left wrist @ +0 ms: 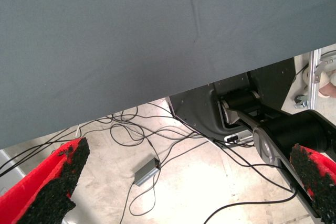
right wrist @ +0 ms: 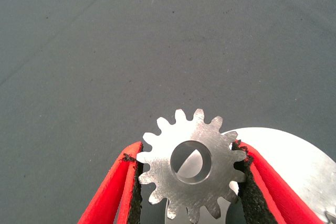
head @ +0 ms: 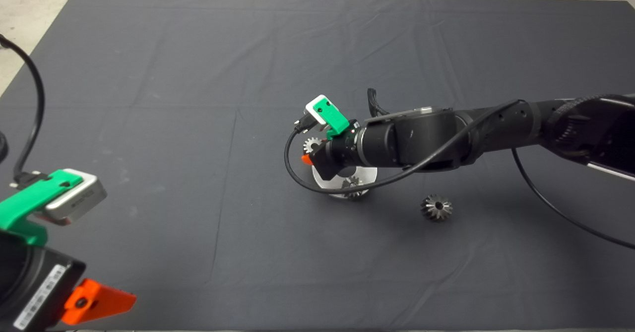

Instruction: Remove an incorrectly installed larger gear and replace it with the correct smaller gear

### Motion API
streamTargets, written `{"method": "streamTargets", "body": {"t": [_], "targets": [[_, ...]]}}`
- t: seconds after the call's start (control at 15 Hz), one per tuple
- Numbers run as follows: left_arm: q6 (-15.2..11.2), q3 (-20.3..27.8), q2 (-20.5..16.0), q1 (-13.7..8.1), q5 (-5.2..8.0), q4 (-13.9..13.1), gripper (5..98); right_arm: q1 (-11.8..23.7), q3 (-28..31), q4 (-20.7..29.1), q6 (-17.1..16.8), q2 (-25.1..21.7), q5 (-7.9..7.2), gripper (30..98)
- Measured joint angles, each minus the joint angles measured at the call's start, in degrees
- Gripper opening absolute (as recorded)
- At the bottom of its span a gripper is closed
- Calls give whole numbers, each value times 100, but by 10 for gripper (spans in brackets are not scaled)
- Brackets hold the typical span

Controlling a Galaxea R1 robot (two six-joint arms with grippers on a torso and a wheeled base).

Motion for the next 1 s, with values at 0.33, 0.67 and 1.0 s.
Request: {"method": "streamTargets", "body": {"t": [0.33,0.67,1.0], "targets": [[-1,0,1,0,2,-2,982,-107,-5,-373,0,2,-28,404],[-2,0,1,0,11,-2,982,-110,-116,-467,-81,0,-107,404],[-2,0,1,0,19,-2,982,-173,-209,-478,-192,-5,-260,403]]}}
